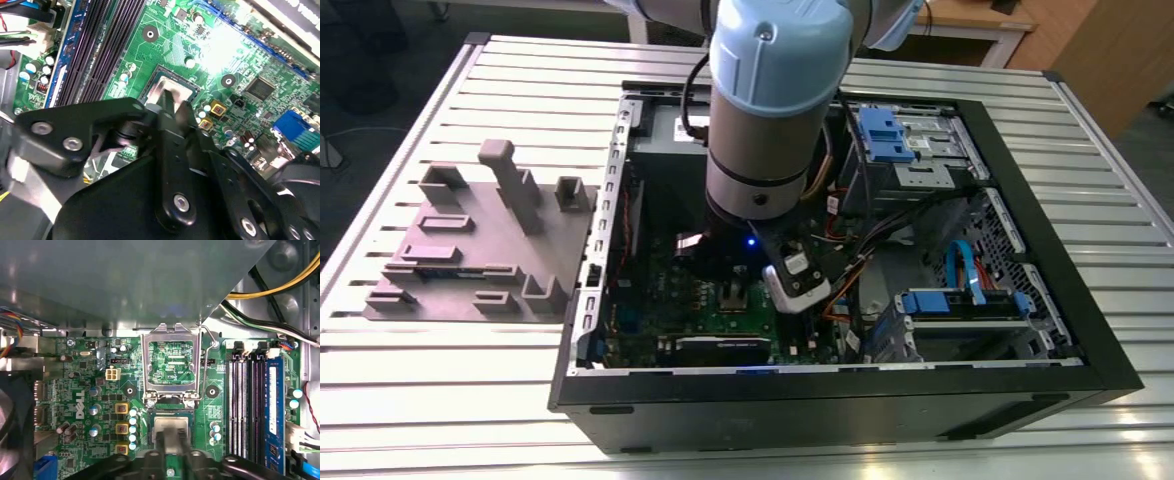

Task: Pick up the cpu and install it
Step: 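Place the cpu into insertion slot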

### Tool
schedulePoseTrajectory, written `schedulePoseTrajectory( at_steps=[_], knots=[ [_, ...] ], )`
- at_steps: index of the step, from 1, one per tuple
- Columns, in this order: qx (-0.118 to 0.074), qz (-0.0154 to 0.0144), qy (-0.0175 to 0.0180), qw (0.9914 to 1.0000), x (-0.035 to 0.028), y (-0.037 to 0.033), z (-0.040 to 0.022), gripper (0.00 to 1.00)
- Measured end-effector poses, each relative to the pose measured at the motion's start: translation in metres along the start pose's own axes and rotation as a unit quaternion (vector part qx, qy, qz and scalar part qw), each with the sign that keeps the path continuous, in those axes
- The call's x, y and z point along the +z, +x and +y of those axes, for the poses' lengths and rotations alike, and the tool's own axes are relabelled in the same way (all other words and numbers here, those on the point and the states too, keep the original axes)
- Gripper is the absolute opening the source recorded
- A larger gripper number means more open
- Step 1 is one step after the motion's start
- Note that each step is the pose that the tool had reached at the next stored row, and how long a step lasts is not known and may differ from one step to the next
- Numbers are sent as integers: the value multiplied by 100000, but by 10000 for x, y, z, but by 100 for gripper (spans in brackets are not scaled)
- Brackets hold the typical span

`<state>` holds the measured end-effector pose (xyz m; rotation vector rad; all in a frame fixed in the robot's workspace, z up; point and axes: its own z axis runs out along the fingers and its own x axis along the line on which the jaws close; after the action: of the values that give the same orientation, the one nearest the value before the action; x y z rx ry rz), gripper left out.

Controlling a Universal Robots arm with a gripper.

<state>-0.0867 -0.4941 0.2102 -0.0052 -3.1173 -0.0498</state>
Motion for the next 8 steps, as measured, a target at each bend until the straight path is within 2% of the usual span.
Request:
schedulePoseTrajectory(
  at_steps=[3, 8],
  knots=[
    [4, 79, -1, 100000, -29, 1, 1, 11],
    [6, 150, 3, 100000, -35, 0, 1, 10]
  ],
)
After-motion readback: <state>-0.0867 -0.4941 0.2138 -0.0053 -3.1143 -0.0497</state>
